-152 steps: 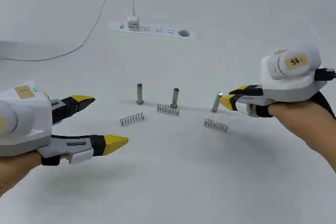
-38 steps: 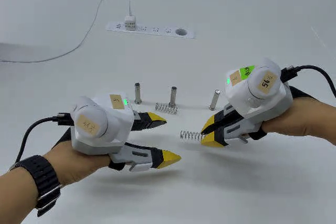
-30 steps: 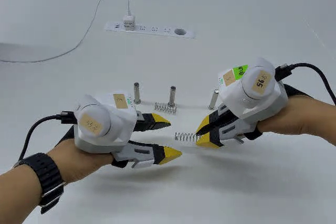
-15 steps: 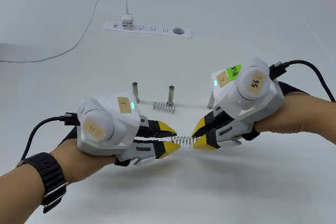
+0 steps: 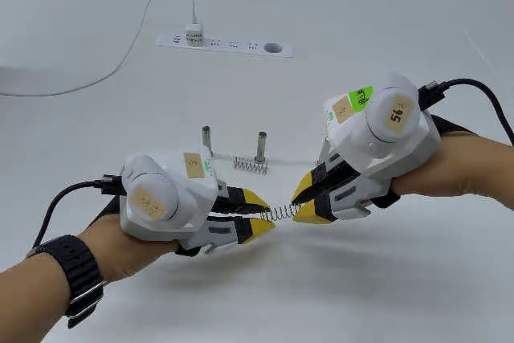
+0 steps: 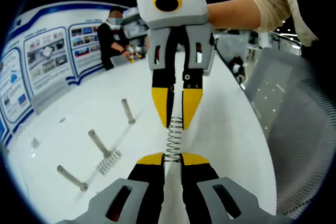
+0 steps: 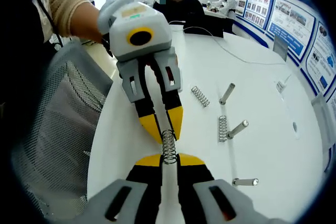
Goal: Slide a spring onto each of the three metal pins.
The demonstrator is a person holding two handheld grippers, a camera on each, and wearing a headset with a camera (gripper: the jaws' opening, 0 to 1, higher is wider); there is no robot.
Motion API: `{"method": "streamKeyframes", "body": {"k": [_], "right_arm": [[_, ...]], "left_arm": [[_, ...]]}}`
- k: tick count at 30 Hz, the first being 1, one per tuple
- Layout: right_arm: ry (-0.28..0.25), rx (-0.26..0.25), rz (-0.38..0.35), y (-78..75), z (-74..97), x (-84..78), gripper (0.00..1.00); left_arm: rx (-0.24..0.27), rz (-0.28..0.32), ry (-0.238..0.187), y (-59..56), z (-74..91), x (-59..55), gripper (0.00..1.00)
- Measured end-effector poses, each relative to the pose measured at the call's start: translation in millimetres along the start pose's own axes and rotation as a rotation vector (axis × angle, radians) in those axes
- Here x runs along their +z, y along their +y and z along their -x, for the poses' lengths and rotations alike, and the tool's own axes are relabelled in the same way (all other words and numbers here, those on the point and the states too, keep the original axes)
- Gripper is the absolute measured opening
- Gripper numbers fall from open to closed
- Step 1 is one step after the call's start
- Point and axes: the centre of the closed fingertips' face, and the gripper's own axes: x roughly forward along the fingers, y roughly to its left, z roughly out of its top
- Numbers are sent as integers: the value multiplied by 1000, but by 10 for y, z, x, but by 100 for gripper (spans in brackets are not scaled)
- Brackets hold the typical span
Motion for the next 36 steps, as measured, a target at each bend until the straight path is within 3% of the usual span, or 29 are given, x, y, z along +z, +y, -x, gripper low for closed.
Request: {"method": "streamKeyframes", "body": {"k": [13,27,36], "right_arm": [[-34,-16,38,11,34,246,11],[-61,-26,44,-3,27,372,11],[-72,-37,33,-12,44,361,11]], "left_arm": [[10,10,-4,-3,-4,26,11],[20,23,-14,24,-41,70,11],[21,24,-15,29,-56,75,11]]}}
